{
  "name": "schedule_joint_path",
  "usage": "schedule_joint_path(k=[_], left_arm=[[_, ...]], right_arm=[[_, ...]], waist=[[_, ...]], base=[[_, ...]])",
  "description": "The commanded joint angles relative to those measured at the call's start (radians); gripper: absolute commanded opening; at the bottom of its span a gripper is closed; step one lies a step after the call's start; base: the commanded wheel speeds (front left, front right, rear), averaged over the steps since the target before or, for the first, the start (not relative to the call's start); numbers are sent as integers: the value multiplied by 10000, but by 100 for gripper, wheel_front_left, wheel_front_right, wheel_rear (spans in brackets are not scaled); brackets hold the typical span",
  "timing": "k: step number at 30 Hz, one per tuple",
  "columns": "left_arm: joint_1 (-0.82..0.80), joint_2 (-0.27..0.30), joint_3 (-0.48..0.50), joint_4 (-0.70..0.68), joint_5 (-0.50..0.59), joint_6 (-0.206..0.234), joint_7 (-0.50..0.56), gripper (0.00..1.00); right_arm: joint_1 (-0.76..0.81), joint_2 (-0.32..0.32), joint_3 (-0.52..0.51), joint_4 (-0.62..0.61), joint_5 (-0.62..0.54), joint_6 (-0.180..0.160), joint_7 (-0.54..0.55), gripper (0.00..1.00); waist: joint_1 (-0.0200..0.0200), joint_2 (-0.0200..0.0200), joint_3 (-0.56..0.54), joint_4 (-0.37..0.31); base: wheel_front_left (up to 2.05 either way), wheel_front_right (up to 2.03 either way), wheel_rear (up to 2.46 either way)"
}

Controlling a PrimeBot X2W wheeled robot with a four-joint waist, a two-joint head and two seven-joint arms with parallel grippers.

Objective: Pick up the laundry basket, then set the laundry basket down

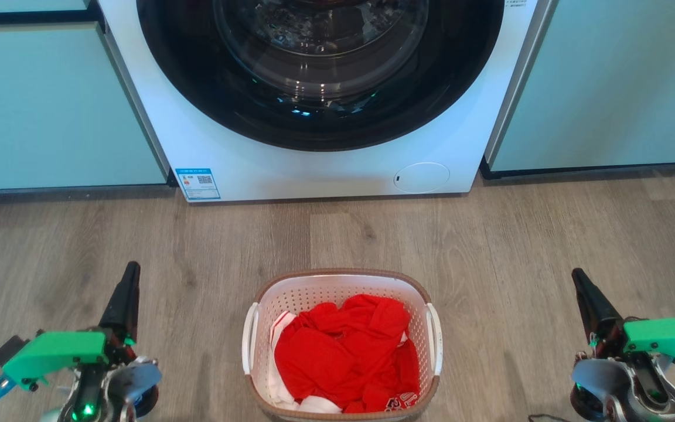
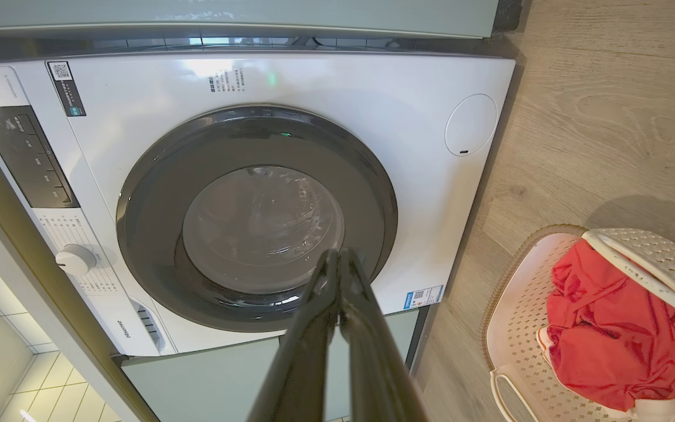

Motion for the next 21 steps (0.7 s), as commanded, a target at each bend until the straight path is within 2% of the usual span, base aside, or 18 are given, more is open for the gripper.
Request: schedule_joint_path(k=[1, 21], left_arm=[[-551, 51, 361, -294, 83, -67, 73, 0], [-551, 50, 361, -294, 83, -67, 72, 0]], right_arm=[[-480, -129, 179, -357, -98, 58, 71, 0], [-480, -129, 179, -357, -98, 58, 71, 0]], waist=[[0, 0, 0, 0], [0, 0, 0, 0]], base=[[0, 0, 0], [0, 0, 0]])
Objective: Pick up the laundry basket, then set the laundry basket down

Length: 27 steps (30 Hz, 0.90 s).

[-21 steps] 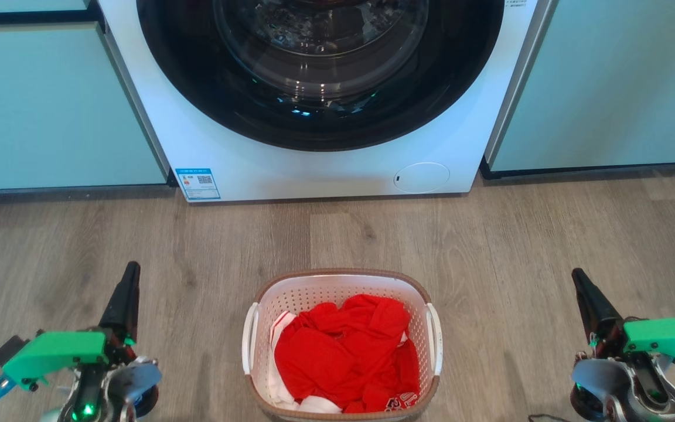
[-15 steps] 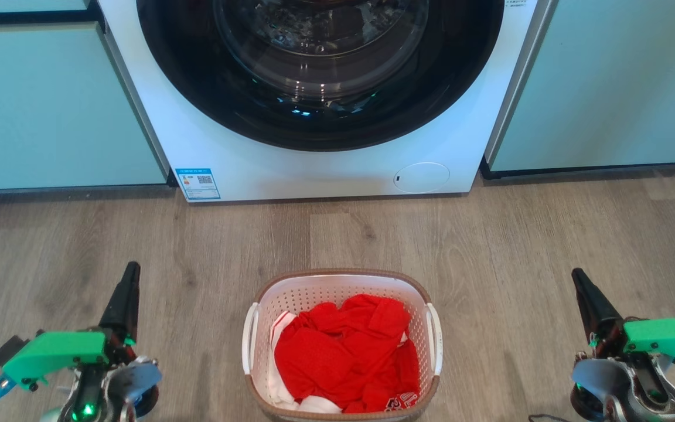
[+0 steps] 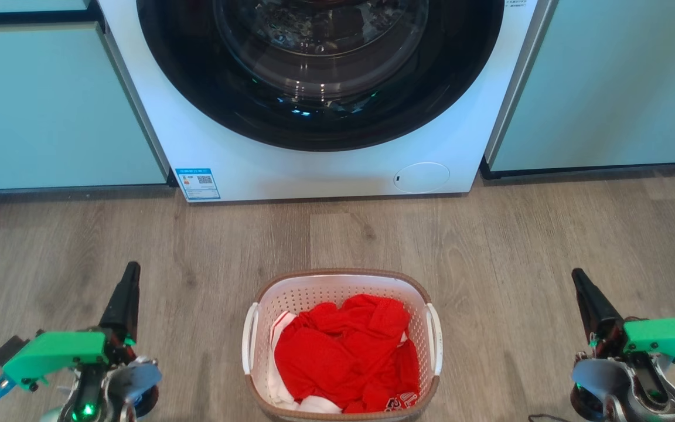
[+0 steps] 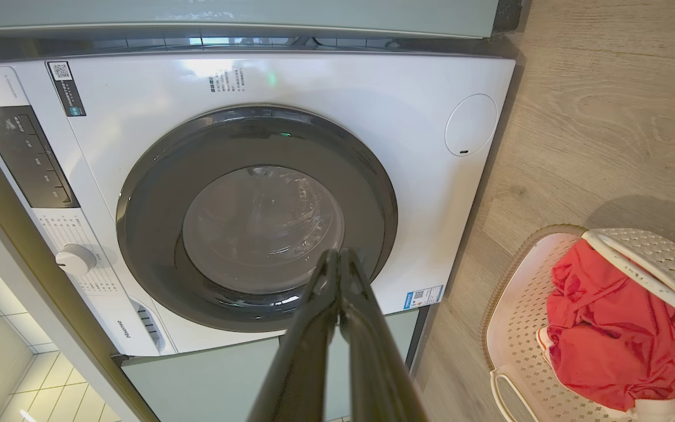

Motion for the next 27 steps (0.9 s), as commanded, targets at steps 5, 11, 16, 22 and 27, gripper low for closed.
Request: schedule_joint_path(k=[5, 11, 16, 22, 27], left_arm=[[-551, 50, 361, -294, 83, -67, 72, 0], [-551, 50, 361, -294, 83, -67, 72, 0], [-551, 50, 361, -294, 82, -67, 72, 0], [-551, 50, 361, -294, 82, -67, 72, 0], [188, -13, -37, 355, 0, 9, -20, 100]], right_arm=[[-480, -129, 179, -357, -98, 58, 71, 0], [-480, -129, 179, -357, -98, 58, 70, 0], [-480, -129, 179, -357, -98, 58, 70, 0], [-480, -129, 179, -357, -98, 58, 70, 0], [149, 25, 46, 364, 2, -2, -12, 100]], waist=[[0, 0, 0, 0], [0, 0, 0, 0], [0, 0, 0, 0], [0, 0, 0, 0], [0, 0, 0, 0]], base=[[0, 0, 0], [0, 0, 0], [0, 0, 0], [0, 0, 0], [0, 0, 0]])
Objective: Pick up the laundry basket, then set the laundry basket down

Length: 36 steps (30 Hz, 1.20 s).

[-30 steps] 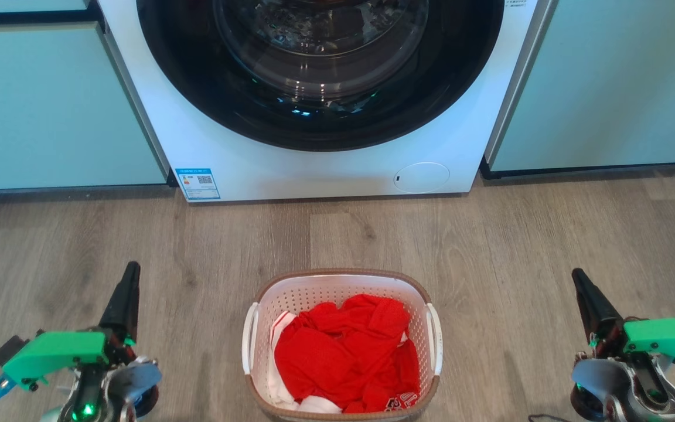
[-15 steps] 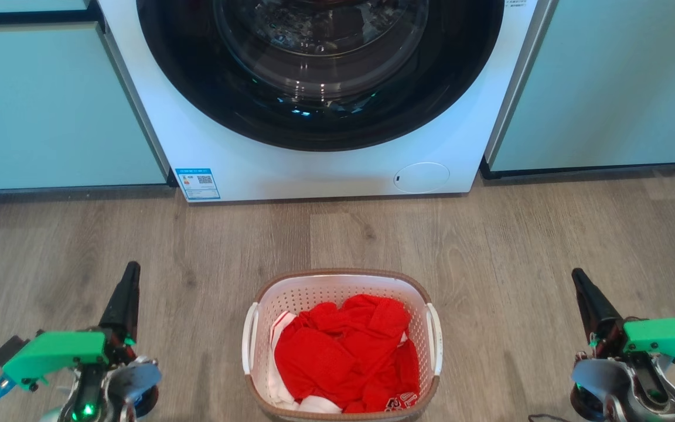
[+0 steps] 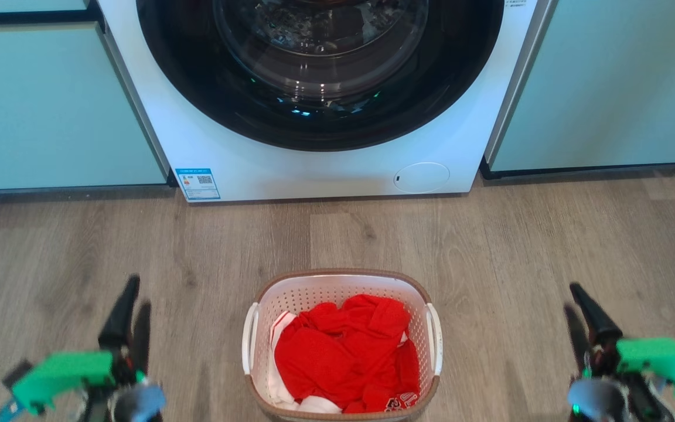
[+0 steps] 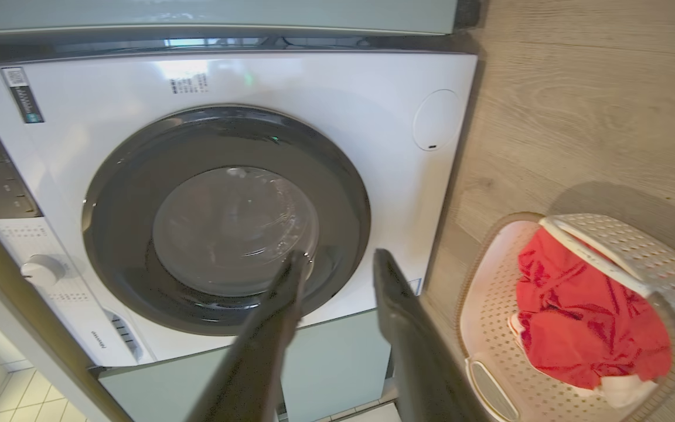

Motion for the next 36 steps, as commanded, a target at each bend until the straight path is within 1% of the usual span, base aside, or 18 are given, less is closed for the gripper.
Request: schedule_joint_path(k=[1, 2, 10, 20, 28, 36], left_arm=[[73, -9, -5, 76, 4, 0, -6, 100], [227, -32, -6, 250, 4, 0, -7, 100], [255, -26, -138, 45, 194, -5, -241, 100], [234, -19, -205, -231, 718, 24, -504, 100], [194, -12, -280, -654, 1596, 138, -739, 100], [152, -5, -438, -1072, 2676, 314, -973, 100]], right_arm=[[60, 4, 14, 74, 0, 0, -8, 100], [171, 13, 18, 247, 0, 0, -9, 100], [170, 2, 179, 120, -110, 4, -243, 100], [137, -10, 263, -28, -615, 8, -507, 100], [91, -21, 334, -279, -1475, 12, -742, 100], [64, -32, 518, -617, -2576, 16, -977, 100]], waist=[[0, 0, 0, 0], [0, 0, 0, 0], [0, 0, -11, -6], [0, 0, -25, -16], [0, 0, -23, -23], [0, 0, -14, -28]], base=[[0, 0, 0], [0, 0, 0], [0, 0, 0], [0, 0, 0], [0, 0, 0], [0, 0, 0]])
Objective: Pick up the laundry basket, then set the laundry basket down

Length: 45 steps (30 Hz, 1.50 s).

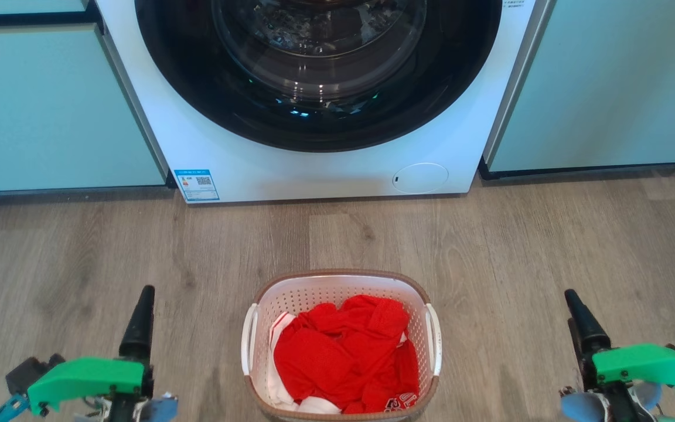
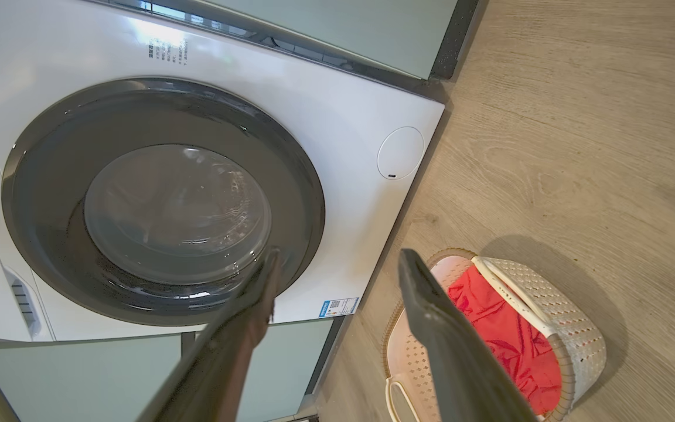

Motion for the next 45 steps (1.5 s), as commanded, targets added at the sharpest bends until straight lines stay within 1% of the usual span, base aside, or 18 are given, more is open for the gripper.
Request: schedule_joint_path(k=[1, 10, 16, 26, 29, 33, 34, 45], left_arm=[[-516, 122, -25, -490, 349, 55, -109, 100], [-572, 129, -344, -870, 1951, 269, -371, 100], [-584, 134, -566, -1043, 3241, 460, -547, 100], [-521, 157, -871, -1253, 5052, 624, -839, 100], [-493, 170, -908, -1288, 5357, 672, -898, 100], [-434, 212, -981, -1345, 5919, 765, -1015, 100], [-406, 239, -1030, -1364, 6197, 811, -1073, 100], [-230, 317, -1279, -1493, 7579, 1048, -1395, 100]], right_arm=[[-403, -64, 140, -438, -361, 18, -113, 100], [-445, -76, 420, -753, -1869, 23, -376, 100], [-440, -85, 648, -930, -2871, 25, -552, 100], [-413, -98, 1023, -1033, -4494, 30, -845, 100], [-410, -101, 1084, -1034, -4763, 31, -904, 100], [-410, -107, 1189, -1023, -5285, 33, -1021, 100], [-403, -109, 1248, -988, -5514, 34, -1079, 100], [-390, -124, 1521, -920, -6932, 39, -1402, 100]], waist=[[0, -1, 2, 0], [0, -1, 7, -10], [0, -1, -3, -21], [0, -1, -38, -43], [0, -1, -43, -46], [0, -1, -52, -55], [0, -1, -56, -60], [0, -1, -96, -87]], base=[[0, 0, 0], [0, 0, 0], [0, 0, 0], [0, 0, 0], [0, 0, 0], [0, 0, 0], [0, 0, 0], [0, 0, 0]])
